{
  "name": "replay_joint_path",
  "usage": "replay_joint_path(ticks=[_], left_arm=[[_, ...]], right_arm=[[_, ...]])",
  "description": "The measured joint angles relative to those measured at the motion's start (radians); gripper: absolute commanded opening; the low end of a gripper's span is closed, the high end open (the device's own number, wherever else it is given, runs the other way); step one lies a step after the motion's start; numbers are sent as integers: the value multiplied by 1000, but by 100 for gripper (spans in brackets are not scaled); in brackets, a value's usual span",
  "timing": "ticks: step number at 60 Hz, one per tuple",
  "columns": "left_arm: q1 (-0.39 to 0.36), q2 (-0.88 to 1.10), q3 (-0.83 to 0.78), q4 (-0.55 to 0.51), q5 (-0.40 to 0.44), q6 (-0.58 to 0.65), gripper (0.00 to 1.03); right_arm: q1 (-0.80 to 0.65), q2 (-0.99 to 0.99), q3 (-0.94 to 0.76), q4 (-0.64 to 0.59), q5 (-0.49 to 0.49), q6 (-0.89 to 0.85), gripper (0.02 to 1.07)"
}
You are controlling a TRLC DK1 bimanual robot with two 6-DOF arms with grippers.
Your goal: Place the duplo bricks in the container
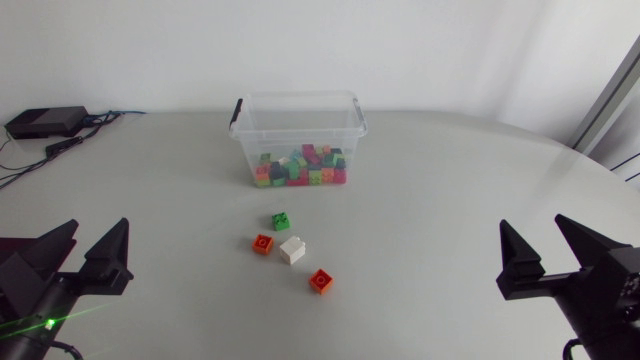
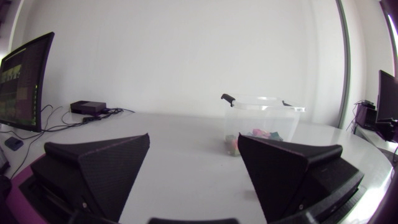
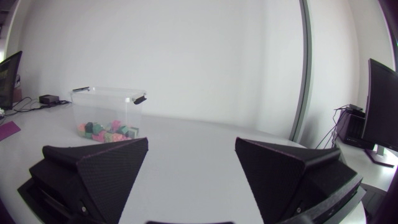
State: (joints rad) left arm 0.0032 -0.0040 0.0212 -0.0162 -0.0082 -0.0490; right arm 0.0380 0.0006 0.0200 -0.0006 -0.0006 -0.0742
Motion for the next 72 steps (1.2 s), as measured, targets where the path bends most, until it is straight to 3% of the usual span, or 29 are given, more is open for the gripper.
replay_joint_path(ticks=[36, 49, 72], left_arm=[[2, 0, 3, -1, 0, 0, 99], [2, 9, 89, -35, 0, 0, 99], [-51, 329, 306, -34, 0, -3, 98]], right_arm=[[0, 0, 0, 0, 0, 0, 103], [0, 0, 15, -26, 0, 0, 103], [26, 218, 248, -51, 0, 0, 102]])
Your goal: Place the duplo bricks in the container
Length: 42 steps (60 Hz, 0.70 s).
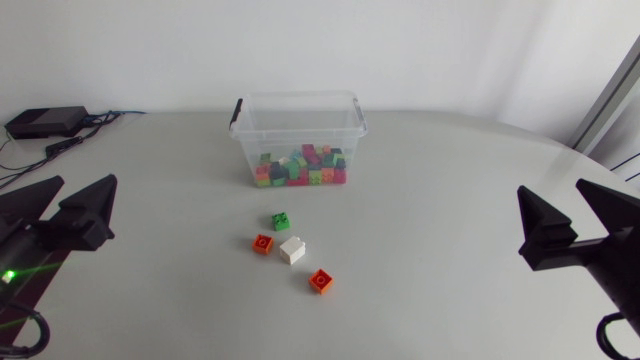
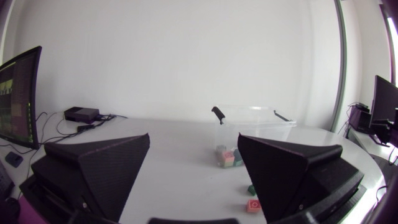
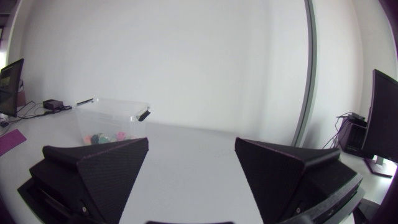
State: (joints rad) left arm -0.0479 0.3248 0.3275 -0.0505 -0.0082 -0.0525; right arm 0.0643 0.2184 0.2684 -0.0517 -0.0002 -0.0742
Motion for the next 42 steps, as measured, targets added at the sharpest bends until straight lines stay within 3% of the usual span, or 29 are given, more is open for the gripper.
replay_joint_path(ticks=[18, 31, 42], left_arm=[[-105, 383, 243, -82, -8, -4, 96], [-159, 591, 332, -119, -11, -5, 96], [-180, 838, 467, -303, -17, -9, 96]], right_arm=[[58, 240, 169, -65, 16, 0, 102], [107, 371, 246, -156, 47, 0, 102], [138, 515, 348, -284, 63, 0, 102]])
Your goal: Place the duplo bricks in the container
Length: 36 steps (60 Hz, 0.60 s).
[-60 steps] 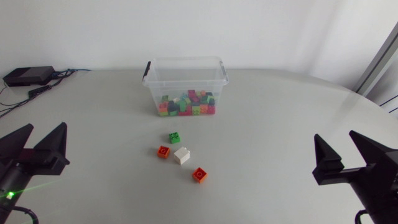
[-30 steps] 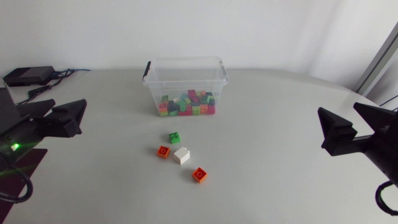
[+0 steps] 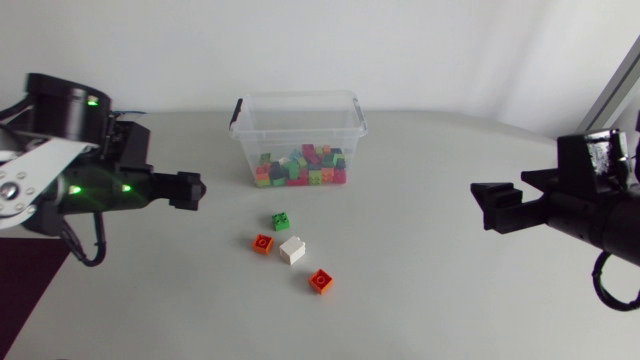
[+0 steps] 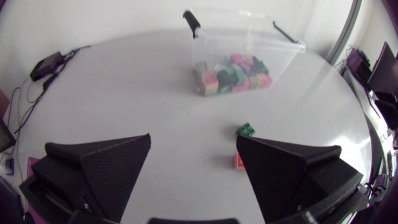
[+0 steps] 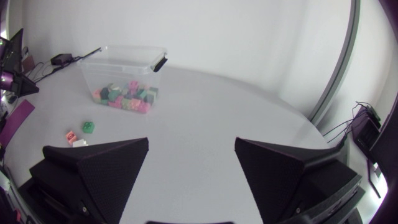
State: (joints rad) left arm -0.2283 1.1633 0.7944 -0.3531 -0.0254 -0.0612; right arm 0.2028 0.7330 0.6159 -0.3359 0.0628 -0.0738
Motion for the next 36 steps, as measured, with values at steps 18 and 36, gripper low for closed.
replay_joint_path(ticks=[18, 36], left_arm=[[-126, 319, 212, -198, -1, 5, 96], [-167, 529, 360, -300, -1, 5, 92]], right_arm=[[105, 114, 83, -99, 8, 0, 102], [176, 224, 137, -185, -38, 0, 102]])
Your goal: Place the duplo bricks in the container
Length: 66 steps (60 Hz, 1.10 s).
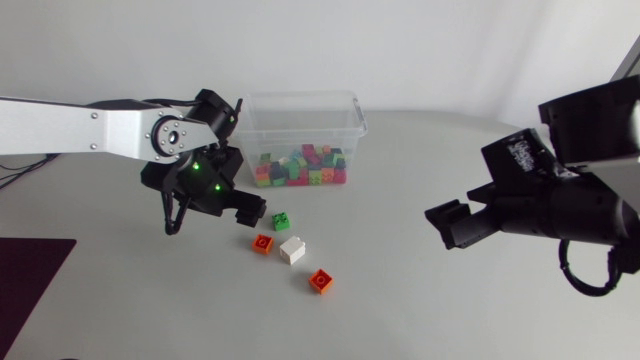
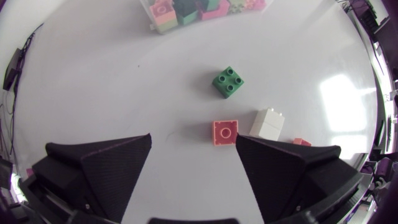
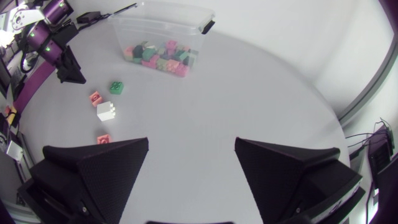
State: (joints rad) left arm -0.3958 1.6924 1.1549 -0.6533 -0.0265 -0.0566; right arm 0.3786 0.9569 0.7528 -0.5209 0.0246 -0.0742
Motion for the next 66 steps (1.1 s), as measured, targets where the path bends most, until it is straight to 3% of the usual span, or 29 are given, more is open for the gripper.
replay_joint_path(ticks=[8, 20, 32, 53, 66], left_arm=[[-22, 47, 38, -10, 0, -3, 87], [-53, 123, 75, -20, 0, -4, 87], [-71, 184, 97, -48, 3, -4, 77], [-85, 241, 111, -53, 19, -23, 73], [-89, 269, 114, -44, 69, -30, 41]], right_arm=[[34, 55, 3, 0, -22, 0, 102], [79, 85, 3, 5, -25, 0, 102], [92, 117, 3, 31, -24, 0, 102], [116, 137, 3, 54, -21, 0, 102], [135, 150, 3, 54, -21, 0, 102]])
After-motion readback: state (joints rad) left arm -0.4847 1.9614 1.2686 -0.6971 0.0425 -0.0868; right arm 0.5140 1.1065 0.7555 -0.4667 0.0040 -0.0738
